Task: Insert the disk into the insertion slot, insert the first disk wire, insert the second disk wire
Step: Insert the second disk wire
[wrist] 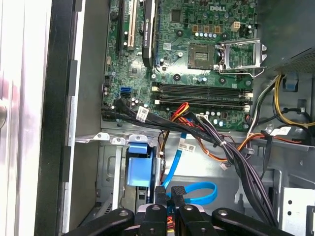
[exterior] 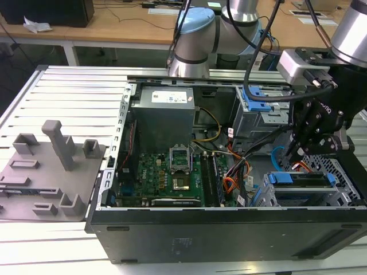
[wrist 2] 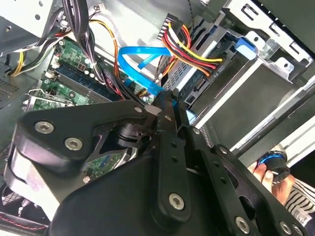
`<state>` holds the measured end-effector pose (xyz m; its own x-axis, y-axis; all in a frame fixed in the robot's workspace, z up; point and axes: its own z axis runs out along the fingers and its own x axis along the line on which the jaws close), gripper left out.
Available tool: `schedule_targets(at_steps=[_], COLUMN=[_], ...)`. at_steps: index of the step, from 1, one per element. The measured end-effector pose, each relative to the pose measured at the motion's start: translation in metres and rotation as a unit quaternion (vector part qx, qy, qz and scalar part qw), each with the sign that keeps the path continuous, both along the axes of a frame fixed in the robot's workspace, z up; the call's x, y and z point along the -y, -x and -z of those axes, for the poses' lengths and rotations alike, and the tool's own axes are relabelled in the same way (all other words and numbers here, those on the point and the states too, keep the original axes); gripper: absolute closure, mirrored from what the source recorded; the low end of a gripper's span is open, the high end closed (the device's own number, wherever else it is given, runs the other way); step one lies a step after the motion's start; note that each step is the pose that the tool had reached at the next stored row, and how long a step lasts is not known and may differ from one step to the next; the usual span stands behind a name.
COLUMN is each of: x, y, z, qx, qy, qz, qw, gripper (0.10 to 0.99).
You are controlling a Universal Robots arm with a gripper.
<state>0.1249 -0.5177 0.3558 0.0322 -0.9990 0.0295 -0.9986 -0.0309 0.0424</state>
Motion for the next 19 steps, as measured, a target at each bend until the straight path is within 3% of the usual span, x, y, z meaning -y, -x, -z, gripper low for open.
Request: schedule_targets(at_steps=[16,19], x=[0.0001,0.0], y=[-0.0002,-0.004], z=[0.0094,0.0104], qx=[0.0,0.0], qy=[0.0001,-0.0001], qz=[0.0,0.0], qw=[1.0,1.0], gripper=[0.925,0.925])
